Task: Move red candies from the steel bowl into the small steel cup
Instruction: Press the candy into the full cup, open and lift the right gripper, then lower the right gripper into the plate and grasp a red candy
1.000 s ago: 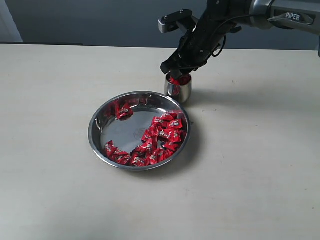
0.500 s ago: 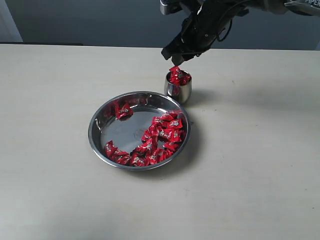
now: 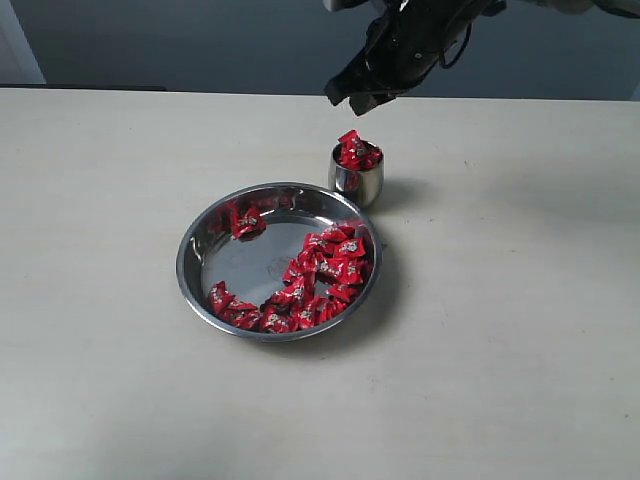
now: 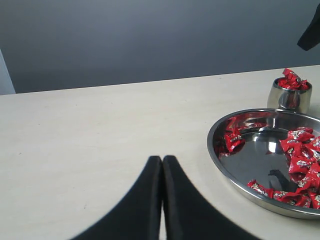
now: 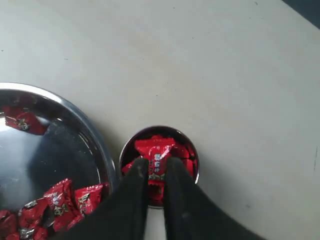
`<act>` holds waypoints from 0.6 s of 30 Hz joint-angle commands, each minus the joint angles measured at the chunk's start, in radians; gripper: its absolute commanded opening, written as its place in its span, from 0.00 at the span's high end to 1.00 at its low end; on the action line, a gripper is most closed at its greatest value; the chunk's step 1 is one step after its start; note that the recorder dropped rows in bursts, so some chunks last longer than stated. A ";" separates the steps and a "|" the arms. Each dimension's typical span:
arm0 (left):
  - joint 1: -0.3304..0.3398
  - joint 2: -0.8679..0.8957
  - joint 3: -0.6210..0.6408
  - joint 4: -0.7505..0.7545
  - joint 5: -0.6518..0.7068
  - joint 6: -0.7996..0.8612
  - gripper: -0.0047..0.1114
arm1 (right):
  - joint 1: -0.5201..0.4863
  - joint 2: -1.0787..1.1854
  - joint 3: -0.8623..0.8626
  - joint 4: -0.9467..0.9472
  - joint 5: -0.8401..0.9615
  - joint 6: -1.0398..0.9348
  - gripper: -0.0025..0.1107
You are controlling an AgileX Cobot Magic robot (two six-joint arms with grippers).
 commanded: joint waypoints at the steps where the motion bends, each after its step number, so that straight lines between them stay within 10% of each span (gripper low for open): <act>1: -0.007 -0.005 0.001 0.001 -0.006 -0.002 0.96 | -0.007 -0.051 -0.002 0.007 0.001 0.023 0.98; 11: -0.007 -0.005 0.001 0.001 -0.006 -0.002 0.96 | -0.007 -0.208 0.074 0.048 0.022 0.030 0.98; 18: -0.007 -0.005 0.001 0.001 -0.006 -0.002 0.96 | -0.007 -0.490 0.444 0.065 -0.270 0.030 0.98</act>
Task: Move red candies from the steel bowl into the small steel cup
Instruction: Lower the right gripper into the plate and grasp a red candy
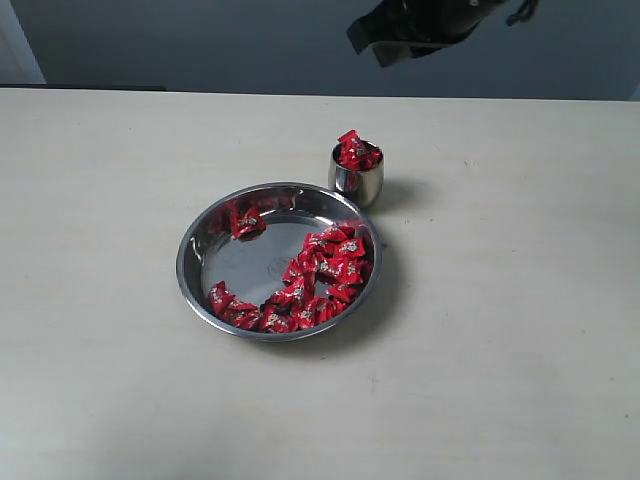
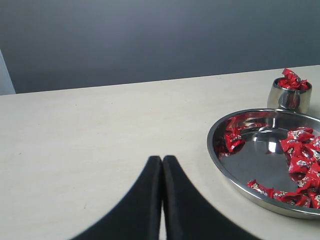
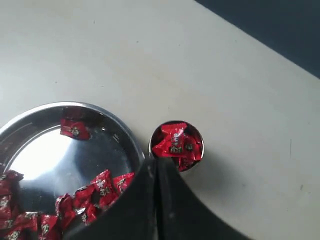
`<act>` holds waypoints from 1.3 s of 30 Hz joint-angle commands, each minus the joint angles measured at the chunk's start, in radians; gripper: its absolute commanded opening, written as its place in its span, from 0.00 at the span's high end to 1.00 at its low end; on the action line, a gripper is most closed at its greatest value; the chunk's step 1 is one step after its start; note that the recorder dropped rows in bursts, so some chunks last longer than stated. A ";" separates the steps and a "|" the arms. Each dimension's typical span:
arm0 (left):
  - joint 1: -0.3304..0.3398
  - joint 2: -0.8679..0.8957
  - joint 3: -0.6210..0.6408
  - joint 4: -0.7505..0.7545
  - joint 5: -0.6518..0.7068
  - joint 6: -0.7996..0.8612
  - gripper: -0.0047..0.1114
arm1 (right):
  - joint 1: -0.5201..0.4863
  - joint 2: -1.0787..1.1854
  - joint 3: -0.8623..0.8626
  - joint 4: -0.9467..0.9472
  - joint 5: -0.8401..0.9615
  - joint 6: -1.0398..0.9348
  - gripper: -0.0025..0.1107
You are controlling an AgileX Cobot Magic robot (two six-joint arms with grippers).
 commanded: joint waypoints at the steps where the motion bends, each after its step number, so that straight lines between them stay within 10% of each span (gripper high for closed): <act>1: -0.007 -0.005 0.001 0.001 -0.006 -0.002 0.96 | -0.007 -0.192 0.240 0.025 -0.260 0.001 0.98; 16: -0.007 -0.005 0.001 0.001 -0.006 -0.002 0.96 | 0.178 -0.076 0.378 0.215 -0.370 -0.164 0.95; 23: -0.007 -0.005 0.001 0.001 -0.006 -0.002 0.96 | 0.270 0.158 0.319 0.347 -0.478 -0.316 0.57; 39: -0.007 -0.005 0.001 0.001 -0.006 -0.002 0.96 | 0.270 0.533 0.013 0.421 -0.508 -0.308 0.57</act>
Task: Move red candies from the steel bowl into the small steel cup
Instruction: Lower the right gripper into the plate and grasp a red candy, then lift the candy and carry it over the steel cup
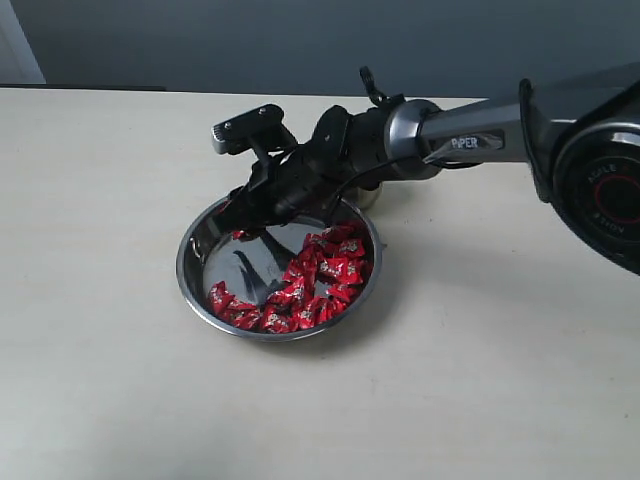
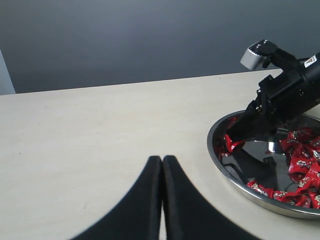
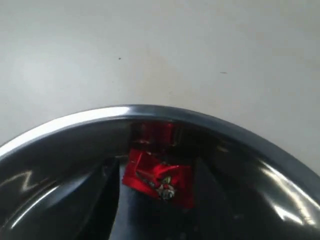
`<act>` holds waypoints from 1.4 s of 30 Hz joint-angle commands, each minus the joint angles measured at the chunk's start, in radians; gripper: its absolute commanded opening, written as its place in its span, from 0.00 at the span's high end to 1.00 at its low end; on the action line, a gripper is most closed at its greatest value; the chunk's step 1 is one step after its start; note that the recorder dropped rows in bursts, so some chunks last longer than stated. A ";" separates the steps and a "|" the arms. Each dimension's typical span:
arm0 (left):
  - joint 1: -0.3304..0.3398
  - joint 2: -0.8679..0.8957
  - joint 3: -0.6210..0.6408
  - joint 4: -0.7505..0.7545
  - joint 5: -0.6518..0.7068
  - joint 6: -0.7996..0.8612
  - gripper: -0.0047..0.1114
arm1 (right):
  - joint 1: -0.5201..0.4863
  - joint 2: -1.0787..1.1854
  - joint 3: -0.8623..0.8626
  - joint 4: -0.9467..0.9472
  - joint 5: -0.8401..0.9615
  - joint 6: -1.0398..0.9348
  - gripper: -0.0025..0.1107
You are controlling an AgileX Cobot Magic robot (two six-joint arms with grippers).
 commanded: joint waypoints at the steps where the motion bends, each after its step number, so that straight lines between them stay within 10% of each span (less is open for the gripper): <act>1: -0.007 -0.005 0.001 0.001 -0.006 -0.002 0.96 | 0.000 0.018 -0.006 0.000 -0.013 0.001 0.57; 7: -0.007 -0.005 0.001 0.001 -0.006 -0.002 0.96 | 0.000 0.055 -0.006 0.000 -0.028 0.003 0.62; 14: -0.007 -0.005 0.001 0.001 -0.006 -0.002 0.96 | 0.000 0.040 -0.006 0.000 -0.012 0.003 0.98; 42: -0.007 -0.005 0.001 0.001 -0.006 -0.002 0.96 | -0.293 -0.288 -0.003 -0.202 0.341 0.147 0.98</act>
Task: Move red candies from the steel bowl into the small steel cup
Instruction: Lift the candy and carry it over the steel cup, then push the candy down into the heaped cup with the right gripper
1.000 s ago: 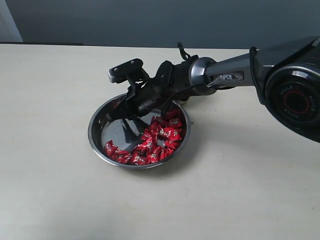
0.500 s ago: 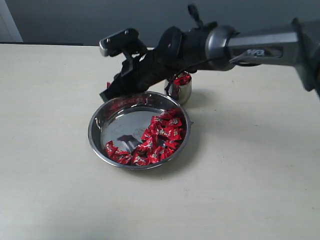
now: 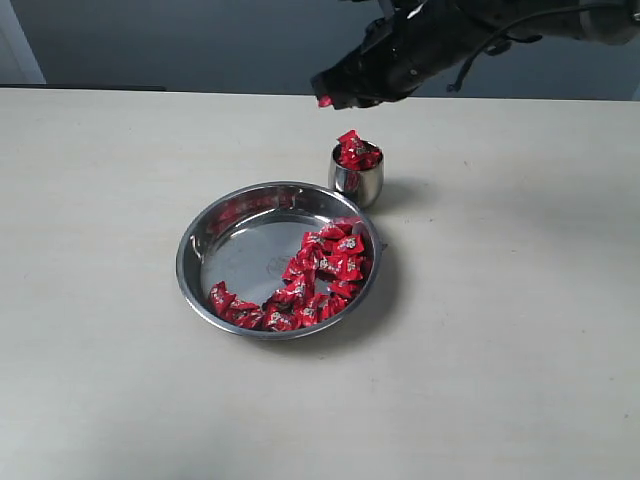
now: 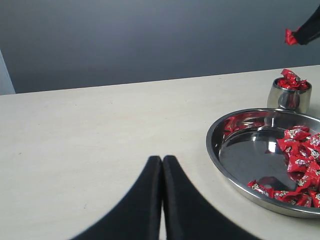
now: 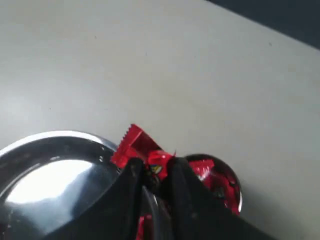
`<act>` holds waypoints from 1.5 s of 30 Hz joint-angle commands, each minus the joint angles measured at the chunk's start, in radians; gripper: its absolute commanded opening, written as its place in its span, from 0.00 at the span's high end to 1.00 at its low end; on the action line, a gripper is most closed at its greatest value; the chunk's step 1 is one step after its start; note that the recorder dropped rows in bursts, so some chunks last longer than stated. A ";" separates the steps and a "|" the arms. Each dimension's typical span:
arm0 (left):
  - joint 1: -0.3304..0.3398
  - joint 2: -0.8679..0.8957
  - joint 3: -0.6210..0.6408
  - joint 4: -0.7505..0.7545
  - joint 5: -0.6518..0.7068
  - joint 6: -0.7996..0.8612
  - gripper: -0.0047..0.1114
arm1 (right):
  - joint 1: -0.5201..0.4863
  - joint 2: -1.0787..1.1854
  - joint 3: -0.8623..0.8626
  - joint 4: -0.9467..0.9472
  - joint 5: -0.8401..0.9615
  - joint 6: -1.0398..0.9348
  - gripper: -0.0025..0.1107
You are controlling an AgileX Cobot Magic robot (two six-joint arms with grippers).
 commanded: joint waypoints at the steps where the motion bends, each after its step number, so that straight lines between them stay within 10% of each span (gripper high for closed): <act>1: -0.007 -0.005 0.001 0.001 -0.006 -0.002 0.96 | -0.020 0.021 0.003 -0.061 0.044 0.024 0.98; 45: -0.007 -0.005 0.001 0.001 -0.006 -0.002 0.96 | -0.020 0.122 0.003 -0.183 -0.016 0.103 0.98</act>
